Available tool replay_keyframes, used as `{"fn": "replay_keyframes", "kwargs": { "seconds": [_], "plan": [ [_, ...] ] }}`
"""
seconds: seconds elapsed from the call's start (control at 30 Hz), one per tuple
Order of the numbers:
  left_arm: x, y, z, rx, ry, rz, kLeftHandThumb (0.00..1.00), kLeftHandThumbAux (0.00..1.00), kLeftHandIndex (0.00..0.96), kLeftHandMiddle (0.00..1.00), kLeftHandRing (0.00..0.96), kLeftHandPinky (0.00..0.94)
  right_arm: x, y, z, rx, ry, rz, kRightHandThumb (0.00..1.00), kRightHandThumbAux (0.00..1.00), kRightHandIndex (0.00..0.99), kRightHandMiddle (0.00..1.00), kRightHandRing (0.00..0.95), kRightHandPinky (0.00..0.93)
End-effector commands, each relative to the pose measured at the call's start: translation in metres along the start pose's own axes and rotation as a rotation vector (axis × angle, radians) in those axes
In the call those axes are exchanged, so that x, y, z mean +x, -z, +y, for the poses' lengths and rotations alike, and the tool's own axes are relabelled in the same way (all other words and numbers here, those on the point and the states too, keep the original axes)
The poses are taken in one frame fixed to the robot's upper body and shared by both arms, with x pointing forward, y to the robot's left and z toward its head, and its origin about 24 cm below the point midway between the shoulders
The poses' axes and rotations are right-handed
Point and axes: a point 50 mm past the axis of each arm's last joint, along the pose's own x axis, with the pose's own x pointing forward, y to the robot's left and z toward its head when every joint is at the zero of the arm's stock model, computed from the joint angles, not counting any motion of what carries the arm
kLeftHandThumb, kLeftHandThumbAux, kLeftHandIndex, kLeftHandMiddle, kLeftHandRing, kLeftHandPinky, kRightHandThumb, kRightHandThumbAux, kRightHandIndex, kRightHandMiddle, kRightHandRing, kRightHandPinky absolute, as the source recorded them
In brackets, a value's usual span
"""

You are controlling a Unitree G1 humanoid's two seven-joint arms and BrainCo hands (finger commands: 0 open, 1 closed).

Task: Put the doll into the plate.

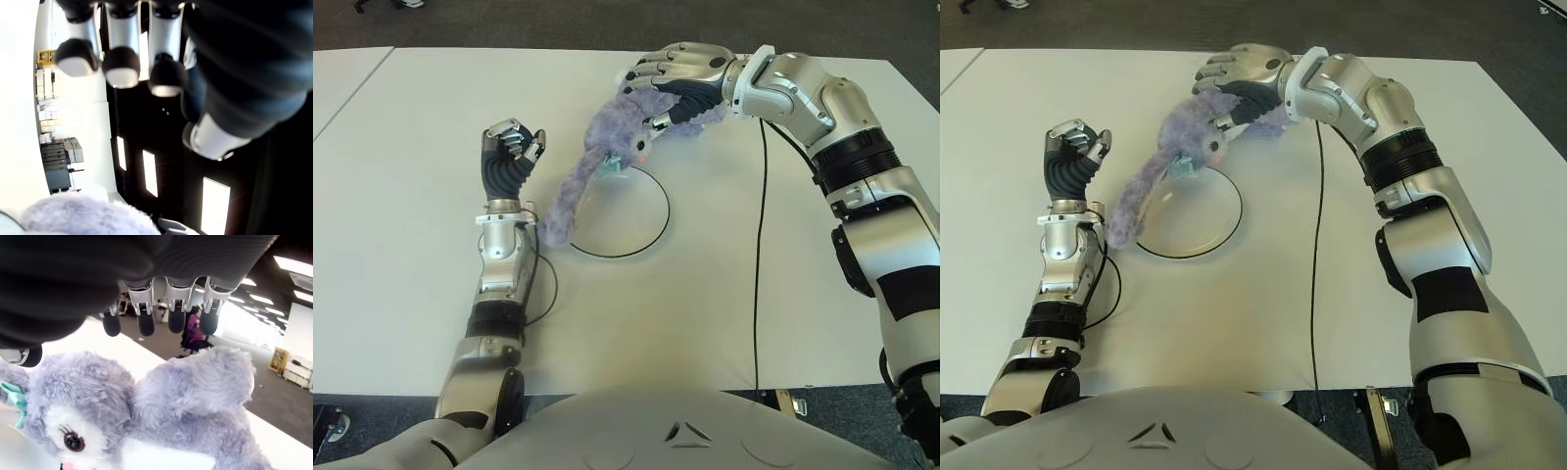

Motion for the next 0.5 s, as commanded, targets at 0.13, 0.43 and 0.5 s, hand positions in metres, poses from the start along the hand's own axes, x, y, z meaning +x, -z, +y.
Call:
{"fn": "replay_keyframes", "kwargs": {
  "seconds": [0.13, 0.43, 0.5],
  "plan": [
    [-0.067, 0.049, 0.003, 0.016, -0.034, 0.285, 0.506, 0.809, 0.714, 0.874, 0.891, 0.885, 0.017, -0.008, 0.02, 0.036, -0.099, 0.002, 0.462, 0.142, 0.0, 0.0, 0.0, 0.0],
    [-0.068, 0.049, 0.003, 0.019, -0.043, 0.284, 0.516, 0.8, 0.705, 0.872, 0.89, 0.883, 0.026, -0.013, 0.038, 0.06, -0.147, 0.005, 0.462, 0.144, 0.0, 0.0, 0.0, 0.0],
    [-0.068, 0.049, 0.003, 0.019, -0.044, 0.283, 0.516, 0.8, 0.704, 0.872, 0.89, 0.883, 0.027, -0.014, 0.04, 0.063, -0.15, 0.006, 0.462, 0.145, 0.0, 0.0, 0.0, 0.0]
  ]
}}
